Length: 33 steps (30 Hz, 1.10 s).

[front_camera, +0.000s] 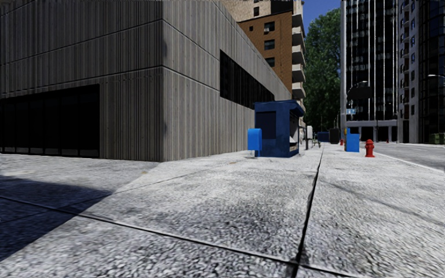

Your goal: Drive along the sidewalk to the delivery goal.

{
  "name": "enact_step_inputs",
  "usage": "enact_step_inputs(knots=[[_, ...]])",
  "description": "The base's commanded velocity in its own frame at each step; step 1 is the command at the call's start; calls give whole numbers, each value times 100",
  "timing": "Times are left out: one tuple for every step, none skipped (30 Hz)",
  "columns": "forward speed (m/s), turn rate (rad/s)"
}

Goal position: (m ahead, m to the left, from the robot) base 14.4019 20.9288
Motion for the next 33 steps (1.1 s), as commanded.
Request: enact_step_inputs(knots=[[200, 57], [200, 57], [200, 57], [200, 57], [200, 57], [200, 57], [200, 57], [200, 57], [200, 57], [200, 57], [200, 57], [200, 57], [200, 57], [200, 57], [200, 57], [200, 57], [200, 57], [200, 57], [200, 57], [200, 57], [200, 57], [200, 57], [200, 57], [200, 57], [200, 57], [200, 57], [200, 57], [200, 57], [200, 57], [200, 57], [200, 57], [200, 57], [200, 57]])
